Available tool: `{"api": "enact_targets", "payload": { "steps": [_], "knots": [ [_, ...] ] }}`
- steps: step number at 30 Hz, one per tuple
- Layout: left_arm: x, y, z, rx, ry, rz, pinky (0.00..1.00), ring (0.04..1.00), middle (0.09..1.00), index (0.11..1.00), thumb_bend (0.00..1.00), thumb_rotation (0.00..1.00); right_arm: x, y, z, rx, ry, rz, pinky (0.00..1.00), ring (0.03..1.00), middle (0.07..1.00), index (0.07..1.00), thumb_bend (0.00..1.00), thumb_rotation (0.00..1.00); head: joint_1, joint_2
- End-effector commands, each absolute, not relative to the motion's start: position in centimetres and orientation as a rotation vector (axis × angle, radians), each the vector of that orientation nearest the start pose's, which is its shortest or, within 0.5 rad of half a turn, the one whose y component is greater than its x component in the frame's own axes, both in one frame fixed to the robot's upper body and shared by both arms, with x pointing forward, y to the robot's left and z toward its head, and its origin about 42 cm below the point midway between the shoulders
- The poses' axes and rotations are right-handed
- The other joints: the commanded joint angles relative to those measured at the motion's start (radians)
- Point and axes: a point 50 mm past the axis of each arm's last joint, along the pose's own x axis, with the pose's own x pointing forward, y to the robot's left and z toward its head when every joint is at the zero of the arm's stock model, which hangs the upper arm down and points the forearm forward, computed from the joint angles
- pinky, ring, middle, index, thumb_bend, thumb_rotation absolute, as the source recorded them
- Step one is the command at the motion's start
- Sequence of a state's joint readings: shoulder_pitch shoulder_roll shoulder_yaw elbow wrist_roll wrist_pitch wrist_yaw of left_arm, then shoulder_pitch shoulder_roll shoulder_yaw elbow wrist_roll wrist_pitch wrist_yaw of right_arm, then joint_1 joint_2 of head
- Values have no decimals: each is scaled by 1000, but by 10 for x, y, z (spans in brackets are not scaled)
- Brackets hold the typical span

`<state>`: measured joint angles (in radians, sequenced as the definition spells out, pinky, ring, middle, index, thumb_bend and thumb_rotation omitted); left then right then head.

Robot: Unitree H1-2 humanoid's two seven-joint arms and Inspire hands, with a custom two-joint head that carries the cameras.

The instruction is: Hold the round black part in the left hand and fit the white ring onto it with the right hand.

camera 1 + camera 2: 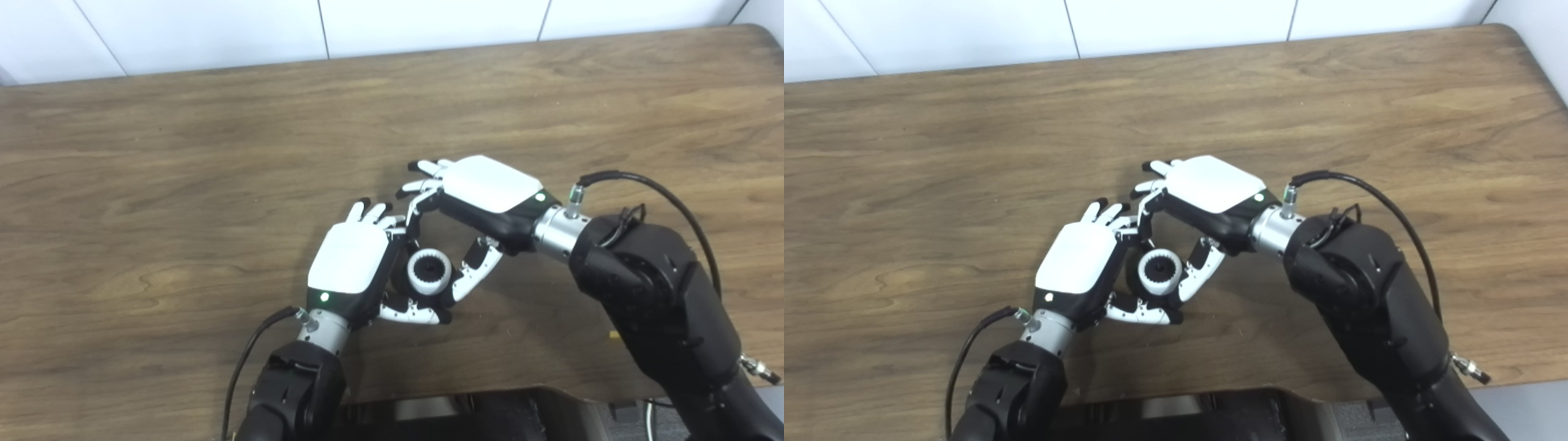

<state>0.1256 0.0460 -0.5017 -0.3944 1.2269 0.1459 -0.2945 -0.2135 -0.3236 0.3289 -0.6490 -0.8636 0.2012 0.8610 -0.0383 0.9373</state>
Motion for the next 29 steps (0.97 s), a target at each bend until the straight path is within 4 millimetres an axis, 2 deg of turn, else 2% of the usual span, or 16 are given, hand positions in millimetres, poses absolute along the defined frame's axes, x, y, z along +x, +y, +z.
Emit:
{"api": "enact_targets", "payload": {
  "steps": [1,16,29],
  "knots": [
    [207,106,152,1184,-201,-431,1000,924,816,484,521,57,267,-174,279,-1290,-366,654,984,1000,885,636,1000,297,-2,0],
    [208,110,150,1187,-201,-432,1000,923,816,485,520,57,271,-197,298,-1305,-344,557,1000,1000,889,647,1000,330,-8,-6],
    [210,119,144,1206,-200,-430,1000,911,803,488,520,64,274,-206,304,-1309,-336,506,1000,1000,883,649,1000,347,-23,-20]
  ]
}}
